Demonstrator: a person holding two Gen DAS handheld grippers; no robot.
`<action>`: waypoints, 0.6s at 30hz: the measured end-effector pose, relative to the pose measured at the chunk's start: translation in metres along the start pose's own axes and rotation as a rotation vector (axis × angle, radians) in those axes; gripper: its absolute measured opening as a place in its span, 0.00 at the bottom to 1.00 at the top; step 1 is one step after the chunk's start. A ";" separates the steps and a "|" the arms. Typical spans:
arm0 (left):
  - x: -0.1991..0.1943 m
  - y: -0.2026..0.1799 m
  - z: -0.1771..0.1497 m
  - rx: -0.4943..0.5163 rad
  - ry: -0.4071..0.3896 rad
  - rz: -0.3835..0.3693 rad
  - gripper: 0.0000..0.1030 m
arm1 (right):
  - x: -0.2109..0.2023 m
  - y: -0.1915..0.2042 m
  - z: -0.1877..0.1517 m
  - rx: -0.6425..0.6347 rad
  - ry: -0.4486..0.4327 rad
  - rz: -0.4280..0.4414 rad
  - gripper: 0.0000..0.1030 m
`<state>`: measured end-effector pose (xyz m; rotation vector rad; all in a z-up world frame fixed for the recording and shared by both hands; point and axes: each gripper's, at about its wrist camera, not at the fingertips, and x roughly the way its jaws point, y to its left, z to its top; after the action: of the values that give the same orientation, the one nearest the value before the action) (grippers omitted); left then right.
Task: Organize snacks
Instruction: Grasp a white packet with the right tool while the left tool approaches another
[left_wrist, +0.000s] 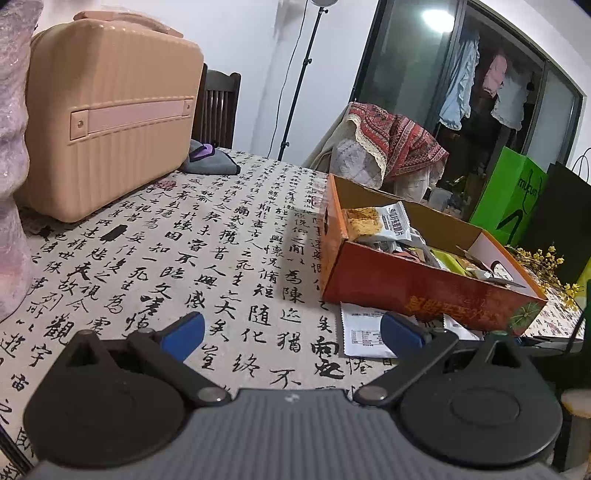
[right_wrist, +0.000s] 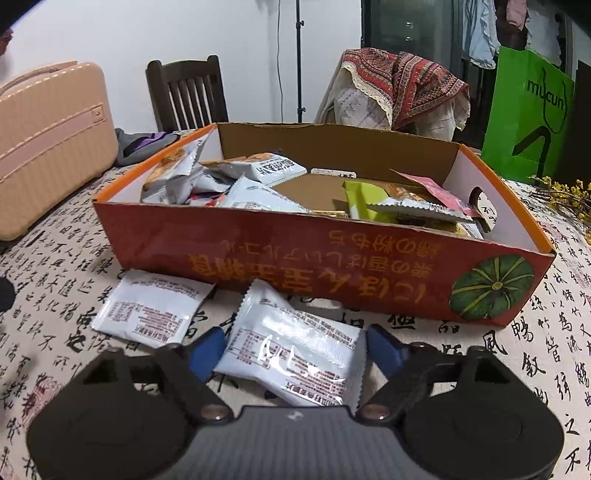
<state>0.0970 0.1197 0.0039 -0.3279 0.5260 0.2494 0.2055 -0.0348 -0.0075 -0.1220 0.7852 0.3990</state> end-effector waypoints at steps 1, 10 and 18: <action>0.000 0.000 0.000 0.000 0.001 0.001 1.00 | -0.002 0.000 -0.001 -0.005 -0.001 0.002 0.70; 0.002 -0.013 0.000 0.026 0.017 -0.006 1.00 | -0.019 -0.011 -0.007 -0.007 -0.019 0.048 0.45; 0.012 -0.032 -0.001 0.065 0.053 -0.012 1.00 | -0.040 -0.032 -0.013 0.031 -0.075 0.057 0.40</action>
<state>0.1168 0.0916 0.0045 -0.2751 0.5826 0.2118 0.1842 -0.0791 0.0103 -0.0555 0.7214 0.4433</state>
